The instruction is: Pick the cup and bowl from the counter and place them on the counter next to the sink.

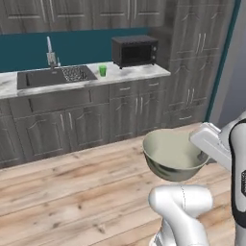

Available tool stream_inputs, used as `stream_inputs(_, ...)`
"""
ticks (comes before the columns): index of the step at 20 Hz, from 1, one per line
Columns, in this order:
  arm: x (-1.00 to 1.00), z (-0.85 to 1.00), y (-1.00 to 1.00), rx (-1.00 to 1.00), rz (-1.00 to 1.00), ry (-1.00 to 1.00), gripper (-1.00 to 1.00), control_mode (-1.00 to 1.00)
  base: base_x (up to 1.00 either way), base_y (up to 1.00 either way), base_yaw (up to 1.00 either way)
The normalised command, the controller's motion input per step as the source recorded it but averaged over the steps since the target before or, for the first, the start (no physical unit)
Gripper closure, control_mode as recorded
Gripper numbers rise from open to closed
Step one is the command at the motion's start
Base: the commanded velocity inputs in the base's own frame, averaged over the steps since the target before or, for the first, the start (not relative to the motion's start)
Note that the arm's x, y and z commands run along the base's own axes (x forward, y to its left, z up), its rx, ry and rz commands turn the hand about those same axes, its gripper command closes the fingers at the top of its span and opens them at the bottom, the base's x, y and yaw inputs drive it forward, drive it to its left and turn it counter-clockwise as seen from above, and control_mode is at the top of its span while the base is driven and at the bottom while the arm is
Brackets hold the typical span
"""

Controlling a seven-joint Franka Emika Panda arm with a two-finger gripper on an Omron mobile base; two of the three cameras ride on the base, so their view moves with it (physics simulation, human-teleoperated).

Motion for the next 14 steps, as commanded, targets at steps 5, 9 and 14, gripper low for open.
stream_inputs(5,0.00,0.00,0.00,0.00,0.00,0.00,1.00,1.00,1.00,0.93,0.00)
stream_inputs(9,0.00,0.00,0.00,0.00,0.00,0.00,1.00,1.00,1.00,0.92,0.00)
stream_inputs(14,0.00,0.00,0.00,0.00,0.00,0.00,1.00,1.00,1.00,0.94,0.00)
